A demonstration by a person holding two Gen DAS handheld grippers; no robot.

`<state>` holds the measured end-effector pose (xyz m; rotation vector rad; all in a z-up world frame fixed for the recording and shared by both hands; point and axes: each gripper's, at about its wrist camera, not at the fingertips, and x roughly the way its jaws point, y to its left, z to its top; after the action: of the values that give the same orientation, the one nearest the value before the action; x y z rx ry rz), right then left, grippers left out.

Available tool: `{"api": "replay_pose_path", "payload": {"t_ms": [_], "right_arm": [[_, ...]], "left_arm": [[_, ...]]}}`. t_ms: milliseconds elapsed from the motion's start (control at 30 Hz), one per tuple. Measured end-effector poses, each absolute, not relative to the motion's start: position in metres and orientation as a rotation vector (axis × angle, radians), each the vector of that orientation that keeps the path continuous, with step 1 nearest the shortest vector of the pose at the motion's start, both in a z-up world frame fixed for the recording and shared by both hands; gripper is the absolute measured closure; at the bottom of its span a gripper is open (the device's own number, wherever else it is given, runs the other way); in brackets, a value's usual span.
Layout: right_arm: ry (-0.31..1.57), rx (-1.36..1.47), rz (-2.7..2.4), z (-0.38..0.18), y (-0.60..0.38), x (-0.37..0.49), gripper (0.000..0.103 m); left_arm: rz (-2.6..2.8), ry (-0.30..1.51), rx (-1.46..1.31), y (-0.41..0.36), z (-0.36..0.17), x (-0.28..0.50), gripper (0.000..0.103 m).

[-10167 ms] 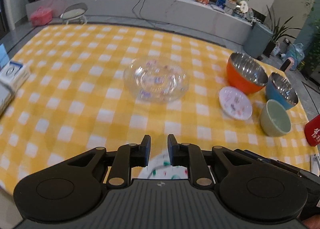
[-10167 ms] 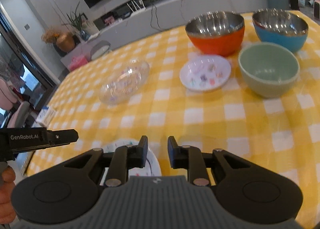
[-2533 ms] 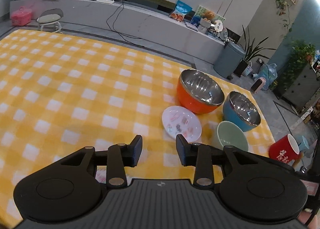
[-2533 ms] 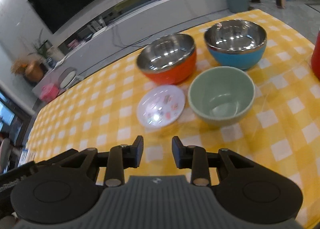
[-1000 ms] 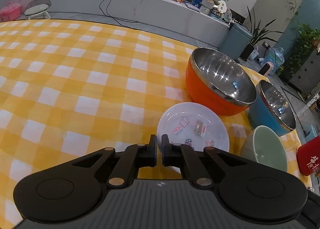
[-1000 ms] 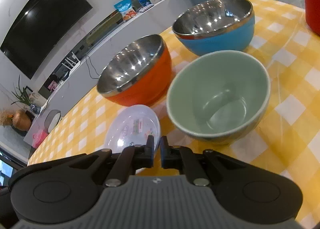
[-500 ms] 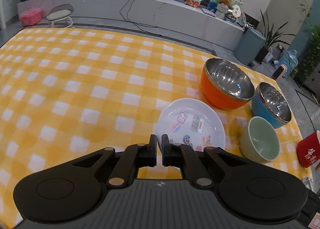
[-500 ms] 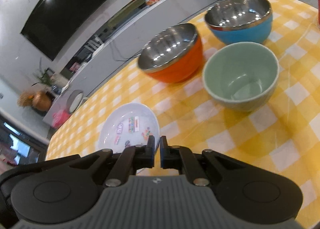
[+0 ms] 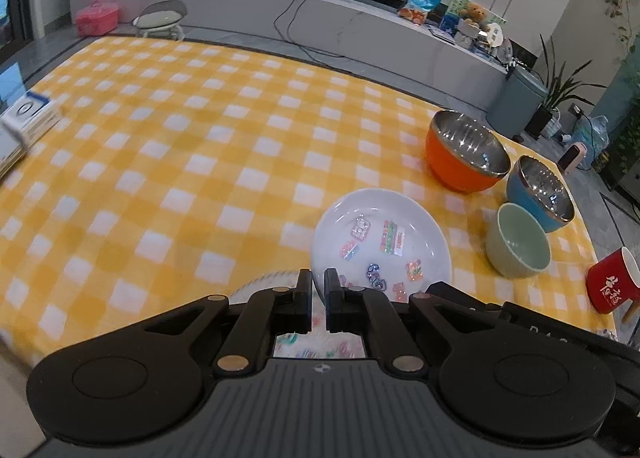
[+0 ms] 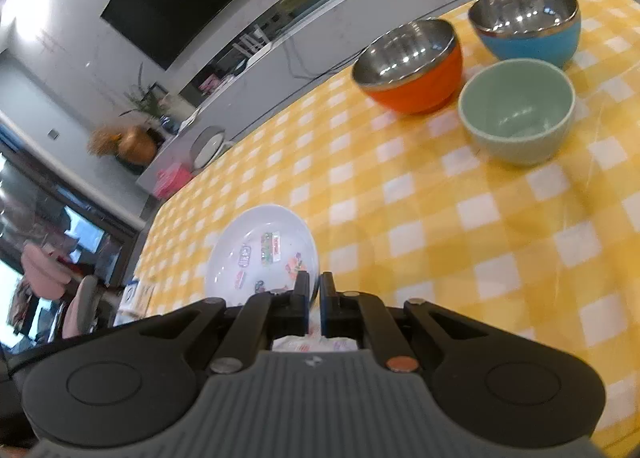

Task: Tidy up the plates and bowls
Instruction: 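Carry the sticker plate with the right tool and lower it onto the glass plate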

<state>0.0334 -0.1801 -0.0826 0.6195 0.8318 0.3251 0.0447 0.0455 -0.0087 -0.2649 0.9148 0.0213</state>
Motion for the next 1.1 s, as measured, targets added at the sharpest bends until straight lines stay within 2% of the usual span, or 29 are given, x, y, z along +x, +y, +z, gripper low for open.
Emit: {"api": "replay_pose_path", "payload": {"t_ms": [233, 667, 1100], "right_arm": [[0.889, 0.588, 0.396, -0.089, -0.175, 0.01, 0.101], [1.064, 0.598, 0.403, -0.121, -0.161, 0.016, 0.101], [1.092, 0.603, 0.397, -0.128, -0.16, 0.02, 0.101]], "left_arm": [[0.045, 0.984, -0.306, 0.059, -0.024, 0.023, 0.098], [0.086, 1.09, -0.394, 0.079, -0.054, 0.013, 0.097], [0.095, 1.12, -0.402, 0.08, -0.063, 0.015, 0.097]]}}
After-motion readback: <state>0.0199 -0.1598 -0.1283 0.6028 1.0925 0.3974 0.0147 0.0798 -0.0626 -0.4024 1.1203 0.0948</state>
